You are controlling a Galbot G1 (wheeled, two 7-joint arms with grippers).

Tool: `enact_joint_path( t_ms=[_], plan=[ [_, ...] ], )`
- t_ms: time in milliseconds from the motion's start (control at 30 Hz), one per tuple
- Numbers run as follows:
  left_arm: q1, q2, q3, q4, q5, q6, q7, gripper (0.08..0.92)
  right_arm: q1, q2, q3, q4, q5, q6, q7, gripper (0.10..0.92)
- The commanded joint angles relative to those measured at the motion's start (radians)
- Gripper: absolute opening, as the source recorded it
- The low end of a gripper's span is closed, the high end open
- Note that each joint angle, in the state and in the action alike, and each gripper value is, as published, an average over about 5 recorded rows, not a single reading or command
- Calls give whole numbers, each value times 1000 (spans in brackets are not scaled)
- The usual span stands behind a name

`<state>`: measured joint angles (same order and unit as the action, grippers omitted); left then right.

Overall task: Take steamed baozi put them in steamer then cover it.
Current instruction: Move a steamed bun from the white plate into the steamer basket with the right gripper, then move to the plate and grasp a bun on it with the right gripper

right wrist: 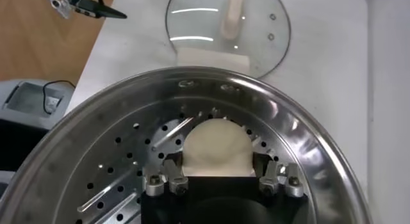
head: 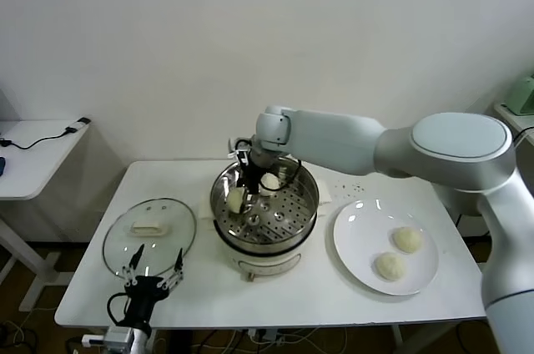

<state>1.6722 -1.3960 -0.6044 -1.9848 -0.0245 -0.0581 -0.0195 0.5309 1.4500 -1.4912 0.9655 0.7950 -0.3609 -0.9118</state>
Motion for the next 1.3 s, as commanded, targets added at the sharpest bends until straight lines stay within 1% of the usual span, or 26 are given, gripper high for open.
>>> enact_joint_path(
  t_ms=[33, 133, 233, 333, 433, 667, 833, 933, 1133, 1300],
  plan=[
    [-2, -1, 2, 1, 0, 0, 0, 823, -20, 14, 2, 0, -19, -2, 5, 758],
    [-3, -2, 2, 3, 0, -1, 0, 823, -8, -5, 11, 15, -22, -5, 9, 809],
    [-4, -1, 0, 9, -2, -2, -1, 823, 32, -50, 22, 59, -22, -9, 13, 821],
    [-5, 1, 0, 10, -3, -2, -1, 823, 101, -121, 19, 134, -10, -11, 12, 822],
    [-7, 0, 1, 5, 0, 0, -1, 823, 183, -226, 1, 230, -1, -10, 9, 823],
    [-14, -2, 1, 3, 6, 7, 0, 823, 365, -532, -100, 501, -20, 2, -30, 823],
    [-28, -11, -2, 16, 19, 12, 2, 823, 426, -757, -184, 658, -113, 20, -55, 823],
    [-36, -21, -1, 20, 30, 18, 3, 823, 400, -880, -199, 717, -182, 23, -64, 823],
    [-45, -29, 1, 18, 48, 28, 4, 823, 232, -1042, -143, 764, -342, 28, -68, 823],
    [-48, -29, -1, 20, 49, 32, 1, 823, -16, -1091, -8, 735, -489, 27, -64, 823]
  ],
)
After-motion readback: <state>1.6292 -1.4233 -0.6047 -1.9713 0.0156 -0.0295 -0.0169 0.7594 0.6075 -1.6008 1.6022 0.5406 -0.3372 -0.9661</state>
